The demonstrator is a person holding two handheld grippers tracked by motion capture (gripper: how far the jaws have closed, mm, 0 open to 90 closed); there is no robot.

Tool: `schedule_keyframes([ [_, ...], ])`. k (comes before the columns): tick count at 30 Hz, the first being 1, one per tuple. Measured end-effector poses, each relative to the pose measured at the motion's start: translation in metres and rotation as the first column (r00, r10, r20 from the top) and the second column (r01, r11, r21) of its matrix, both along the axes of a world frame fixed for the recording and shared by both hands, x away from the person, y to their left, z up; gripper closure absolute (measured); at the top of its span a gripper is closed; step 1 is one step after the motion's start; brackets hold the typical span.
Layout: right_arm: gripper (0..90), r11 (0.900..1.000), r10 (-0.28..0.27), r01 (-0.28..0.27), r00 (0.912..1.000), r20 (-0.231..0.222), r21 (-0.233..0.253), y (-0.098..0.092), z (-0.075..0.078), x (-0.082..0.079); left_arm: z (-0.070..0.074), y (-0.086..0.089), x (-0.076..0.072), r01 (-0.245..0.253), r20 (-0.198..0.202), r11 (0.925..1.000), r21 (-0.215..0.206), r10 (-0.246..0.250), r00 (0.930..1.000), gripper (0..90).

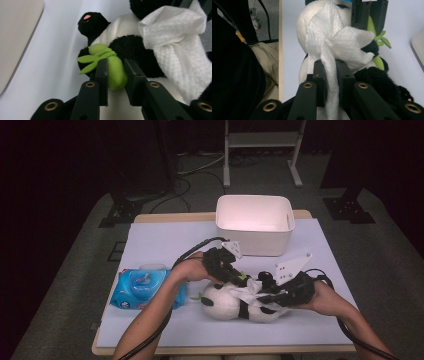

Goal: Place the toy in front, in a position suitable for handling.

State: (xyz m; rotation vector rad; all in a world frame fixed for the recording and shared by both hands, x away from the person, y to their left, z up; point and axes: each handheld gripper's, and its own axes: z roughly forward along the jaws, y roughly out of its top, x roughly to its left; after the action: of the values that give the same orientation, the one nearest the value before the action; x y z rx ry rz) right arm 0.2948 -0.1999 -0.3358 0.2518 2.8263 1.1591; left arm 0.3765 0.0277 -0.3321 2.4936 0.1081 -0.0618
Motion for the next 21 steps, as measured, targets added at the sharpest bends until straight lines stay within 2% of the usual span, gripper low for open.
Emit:
schedule_keyframes([
  [4, 81.9, 1.0, -0.002, 0.002, 1.0, 0.008, 0.006, 0.0, 0.002, 0.001, 0.004, 0.001, 0.001, -0.005, 0.002, 0.9998, -0.019, 0.005, 1.0, 76.7],
  [9, 82.3, 1.0, 0.001, -0.001, 1.0, -0.003, 0.027, -0.001, 0.006, 0.001, 0.012, 0.001, 0.001, -0.004, 0.009, 0.9991, -0.042, 0.004, 1.0, 77.0],
  [14, 82.3, 1.0, -0.007, 0.006, 0.9999, 0.009, 0.027, -0.001, 0.012, 0.001, 0.022, 0.002, 0.002, 0.001, 0.022, 0.9965, -0.083, 0.001, 0.9998, 77.1],
  [17, 82.2, 1.0, -0.012, 0.012, 0.9999, 0.007, 0.019, -0.001, 0.012, 0.003, 0.026, 0.0, 0.0, 0.005, 0.042, 0.9971, -0.076, -0.002, 0.9991, 77.1],
  [21, 82.1, 1.0, -0.025, 0.025, 0.9996, 0.01, 0.014, -0.001, 0.009, 0.006, 0.022, -0.003, -0.003, 0.032, 0.038, 0.9979, -0.055, -0.03, 0.9988, 77.0],
])
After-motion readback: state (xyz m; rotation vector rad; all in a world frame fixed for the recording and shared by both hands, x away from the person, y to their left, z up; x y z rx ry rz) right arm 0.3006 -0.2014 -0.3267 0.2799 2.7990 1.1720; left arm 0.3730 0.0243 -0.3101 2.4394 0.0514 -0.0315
